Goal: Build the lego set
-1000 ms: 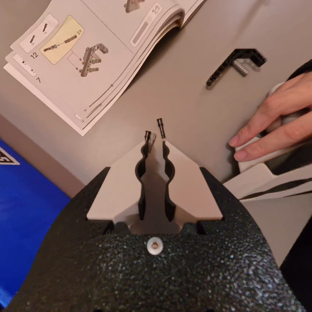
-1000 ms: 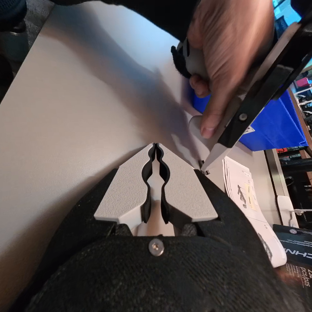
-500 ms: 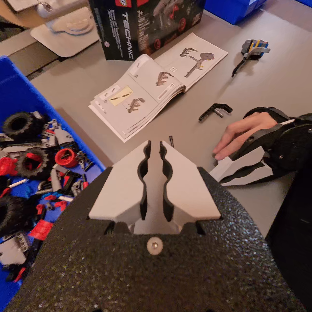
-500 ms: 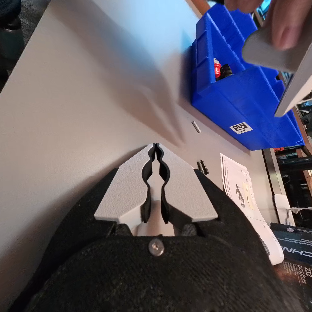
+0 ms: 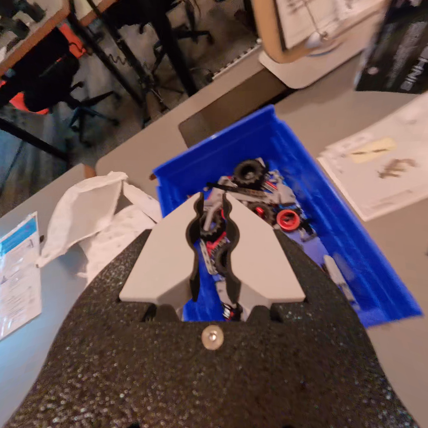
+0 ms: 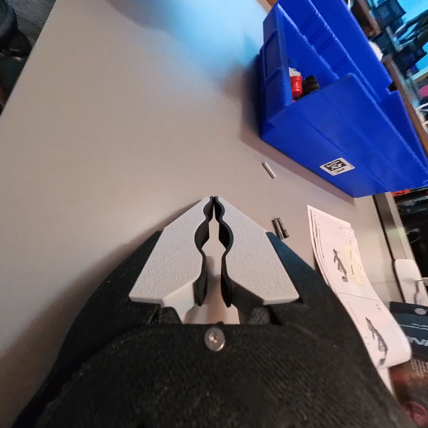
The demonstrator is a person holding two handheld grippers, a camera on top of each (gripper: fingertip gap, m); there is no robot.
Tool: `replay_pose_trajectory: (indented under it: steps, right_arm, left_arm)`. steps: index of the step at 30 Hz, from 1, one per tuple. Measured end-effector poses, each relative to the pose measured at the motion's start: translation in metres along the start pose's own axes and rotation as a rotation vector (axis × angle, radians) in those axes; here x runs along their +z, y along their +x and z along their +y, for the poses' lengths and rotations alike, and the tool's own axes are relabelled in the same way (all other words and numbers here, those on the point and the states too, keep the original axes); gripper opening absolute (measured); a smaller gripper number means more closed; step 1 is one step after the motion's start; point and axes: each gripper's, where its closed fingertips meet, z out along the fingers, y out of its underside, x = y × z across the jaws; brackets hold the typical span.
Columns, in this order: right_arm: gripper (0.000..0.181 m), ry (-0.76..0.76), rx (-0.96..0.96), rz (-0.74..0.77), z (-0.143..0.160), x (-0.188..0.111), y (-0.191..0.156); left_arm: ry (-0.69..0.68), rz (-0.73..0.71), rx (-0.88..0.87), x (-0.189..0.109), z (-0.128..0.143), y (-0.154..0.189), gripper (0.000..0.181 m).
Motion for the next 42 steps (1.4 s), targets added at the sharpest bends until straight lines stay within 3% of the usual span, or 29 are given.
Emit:
replay_pose_trajectory:
  steps: [4,8,14,18,22,25,29,31,36,39,42]
  right_arm:
    - [0.0,-0.013,0.099,-0.084,0.002,0.003,0.0]
    - [0.0,-0.015,0.134,-0.123,0.002,0.006,0.002]
    - [0.0,-0.011,0.134,-0.137,0.0,0.018,0.01]
    - [0.0,-0.009,0.151,-0.167,-0.002,0.023,0.012]
    - [0.0,-0.005,0.167,-0.204,-0.002,0.024,0.011]
    - [0.0,-0.002,0.162,-0.211,-0.003,0.024,0.011]
    - [0.0,0.0,0.154,-0.206,-0.003,0.024,0.011]
    - [0.0,0.0,0.152,-0.204,-0.003,0.023,0.011]
    - [0.0,0.002,0.145,-0.197,-0.003,0.023,0.011]
    - [0.0,0.005,0.129,-0.183,-0.004,0.023,0.011]
    - [0.0,0.007,0.115,-0.17,-0.004,0.022,0.011]
  left_arm:
    - [0.002,0.033,-0.073,0.035,-0.019,-0.03,0.028]
    - [0.031,0.114,-0.166,0.072,-0.028,-0.032,0.036]
    - [-0.135,0.121,-0.151,0.121,0.014,-0.031,0.042]
    - [-0.155,0.072,-0.174,0.119,0.031,-0.047,0.036]
    - [-0.317,0.127,-0.122,0.129,0.063,-0.032,0.028]
    - [-0.41,0.093,0.004,0.141,0.074,-0.021,0.025]
    - [-0.524,-0.1,0.281,0.159,0.079,-0.041,0.013]
    - [-0.604,-0.157,0.316,0.169,0.088,-0.054,0.0]
    - [-0.733,-0.174,0.396,0.177,0.107,-0.057,0.0]
    - [-0.761,-0.023,0.421,0.163,0.116,-0.04,0.0]
    - [-0.738,0.16,0.308,0.142,0.116,-0.022,0.0]
